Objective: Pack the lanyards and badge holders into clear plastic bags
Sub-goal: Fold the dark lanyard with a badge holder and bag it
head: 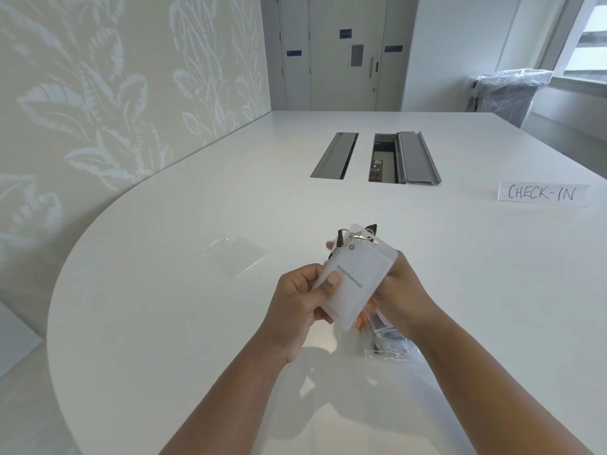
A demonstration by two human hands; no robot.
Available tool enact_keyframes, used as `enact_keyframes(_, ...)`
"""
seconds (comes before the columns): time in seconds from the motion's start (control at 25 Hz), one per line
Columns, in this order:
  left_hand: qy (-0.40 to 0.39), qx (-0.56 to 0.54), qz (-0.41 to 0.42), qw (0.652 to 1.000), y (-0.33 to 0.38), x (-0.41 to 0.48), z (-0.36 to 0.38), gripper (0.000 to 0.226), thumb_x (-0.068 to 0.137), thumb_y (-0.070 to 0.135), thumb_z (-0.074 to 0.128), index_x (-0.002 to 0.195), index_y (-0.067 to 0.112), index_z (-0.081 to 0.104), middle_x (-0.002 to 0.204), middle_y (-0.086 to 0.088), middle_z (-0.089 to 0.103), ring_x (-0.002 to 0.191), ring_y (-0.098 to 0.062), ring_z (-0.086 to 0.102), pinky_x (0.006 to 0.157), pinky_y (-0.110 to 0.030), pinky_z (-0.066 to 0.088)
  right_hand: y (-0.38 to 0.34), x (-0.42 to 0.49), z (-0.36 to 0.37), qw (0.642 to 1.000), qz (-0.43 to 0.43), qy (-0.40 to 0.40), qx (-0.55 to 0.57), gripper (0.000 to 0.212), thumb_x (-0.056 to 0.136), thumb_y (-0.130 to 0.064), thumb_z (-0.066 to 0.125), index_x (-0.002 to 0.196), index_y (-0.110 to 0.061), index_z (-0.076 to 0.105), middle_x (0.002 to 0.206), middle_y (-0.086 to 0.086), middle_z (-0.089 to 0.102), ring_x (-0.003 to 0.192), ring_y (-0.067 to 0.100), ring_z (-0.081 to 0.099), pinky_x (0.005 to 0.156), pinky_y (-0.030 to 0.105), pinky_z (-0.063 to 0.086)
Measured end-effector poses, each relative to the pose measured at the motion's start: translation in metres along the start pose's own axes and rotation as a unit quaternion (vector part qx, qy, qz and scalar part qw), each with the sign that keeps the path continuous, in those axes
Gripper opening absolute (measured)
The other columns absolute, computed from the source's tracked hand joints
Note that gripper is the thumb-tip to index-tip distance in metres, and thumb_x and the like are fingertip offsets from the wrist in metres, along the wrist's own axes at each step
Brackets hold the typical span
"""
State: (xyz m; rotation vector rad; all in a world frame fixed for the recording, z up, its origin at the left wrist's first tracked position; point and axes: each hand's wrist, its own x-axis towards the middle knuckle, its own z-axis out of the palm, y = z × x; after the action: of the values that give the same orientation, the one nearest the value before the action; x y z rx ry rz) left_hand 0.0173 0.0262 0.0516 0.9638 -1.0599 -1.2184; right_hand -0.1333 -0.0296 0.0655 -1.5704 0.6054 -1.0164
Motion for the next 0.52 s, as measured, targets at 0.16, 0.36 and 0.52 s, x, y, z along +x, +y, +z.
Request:
enact_keyframes(0.16,0.133,0.06,0.043,0.988,-0.008,0.006,-0.002,0.03,0.081,0.033,0.066,0.063,0.013,0.053,0.07,-0.009,0.048,0.069,-0.021,0.043,0.064,-0.034,0.04,0.002,0.004,-0.003,0.986,0.074,-0.002,-0.15,0.022,0.078,-0.014,0.066,0.08,0.007,0.068,0.081,0.033,0.066,0.069,0.019,0.056,0.073,0.044,0.056)
enact_keyframes(0.36,0.305,0.144,0.097,0.936,-0.01,0.009,-0.007,0.027,0.091,0.036,0.065,0.074,0.015,0.063,0.07,-0.004,0.063,0.065,-0.014,0.054,0.06,-0.035,0.048,-0.012,-0.002,-0.009,0.971,0.156,-0.089,-0.161,0.039,0.087,-0.024,0.072,0.075,0.01,0.059,0.065,0.019,0.054,0.056,0.024,0.045,0.061,0.036,0.04)
enact_keyframes(0.52,0.331,0.298,0.131,0.886,-0.008,0.011,-0.016,0.014,0.095,0.029,0.061,0.092,0.017,0.067,0.084,0.005,0.064,0.078,-0.013,0.056,0.068,-0.027,0.045,-0.026,-0.005,0.005,0.969,0.126,-0.062,-0.204,0.015,0.081,-0.028,0.079,0.072,-0.015,0.078,0.108,-0.019,0.057,0.088,-0.003,0.059,0.073,0.021,0.046)
